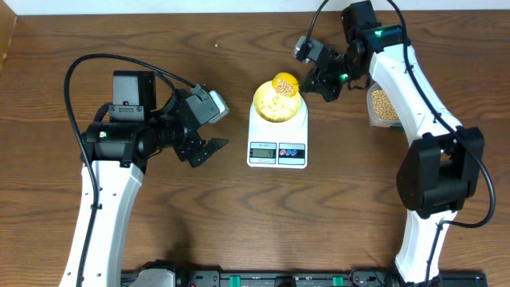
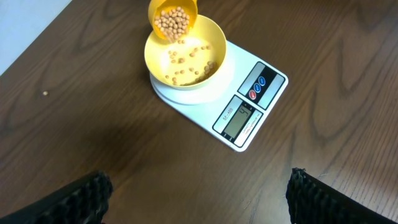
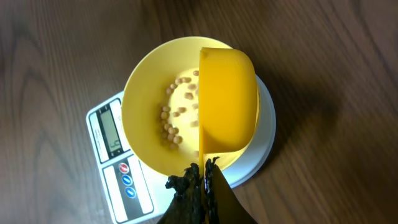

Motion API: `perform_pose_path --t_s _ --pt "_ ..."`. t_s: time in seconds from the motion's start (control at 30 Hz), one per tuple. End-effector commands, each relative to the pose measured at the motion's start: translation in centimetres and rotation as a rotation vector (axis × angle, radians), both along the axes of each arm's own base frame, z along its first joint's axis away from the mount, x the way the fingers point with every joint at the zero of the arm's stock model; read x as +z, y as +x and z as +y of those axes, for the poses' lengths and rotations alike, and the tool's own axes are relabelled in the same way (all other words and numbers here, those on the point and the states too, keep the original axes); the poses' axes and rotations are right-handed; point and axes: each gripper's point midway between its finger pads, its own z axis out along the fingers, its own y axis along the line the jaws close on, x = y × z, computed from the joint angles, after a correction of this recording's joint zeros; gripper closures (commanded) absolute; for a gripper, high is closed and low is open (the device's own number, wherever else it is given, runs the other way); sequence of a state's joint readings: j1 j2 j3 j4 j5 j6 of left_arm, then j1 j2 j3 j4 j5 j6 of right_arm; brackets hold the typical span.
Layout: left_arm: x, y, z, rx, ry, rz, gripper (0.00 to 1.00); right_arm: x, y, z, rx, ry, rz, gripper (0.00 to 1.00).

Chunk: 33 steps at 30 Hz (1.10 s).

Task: Scoop item into bowl and weigh 50g on scale
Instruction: 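Tilt the scoop to pour soybeans into the yellow bowl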

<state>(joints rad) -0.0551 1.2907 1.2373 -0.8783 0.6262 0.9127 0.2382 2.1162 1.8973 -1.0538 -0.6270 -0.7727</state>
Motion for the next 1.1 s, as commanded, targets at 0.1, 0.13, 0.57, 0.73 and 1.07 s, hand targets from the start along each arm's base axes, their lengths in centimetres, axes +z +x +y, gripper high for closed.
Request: perform_pose_path --t_s 0.1,0.13,0.57,0.73,1.07 --pt "-0.4 -0.1 -0.1 0.005 -0.014 0.023 0.08 1.5 -0.1 1.2 0.122 -0.003 -0.121 0.99" --pt "-0.4 -0.1 -0.1 0.005 -0.014 0.023 0.08 1.5 -0.2 1.2 0.129 -0.004 -0.125 0.99" --pt "-0.4 -0.1 -0.1 0.005 -0.014 0.023 0.08 3.3 0.5 0.4 0.172 -0.088 -0.265 0.99" --pt "-0.4 -0.1 -0.1 0.005 -0.014 0.023 0.08 4.5 0.2 0.5 0.176 -0.083 -0.294 0.99" --pt "-0.4 -0.1 -0.1 0.005 -0.014 0.023 0.08 5.8 -0.5 0.5 0.179 -0.076 -0.302 0.99"
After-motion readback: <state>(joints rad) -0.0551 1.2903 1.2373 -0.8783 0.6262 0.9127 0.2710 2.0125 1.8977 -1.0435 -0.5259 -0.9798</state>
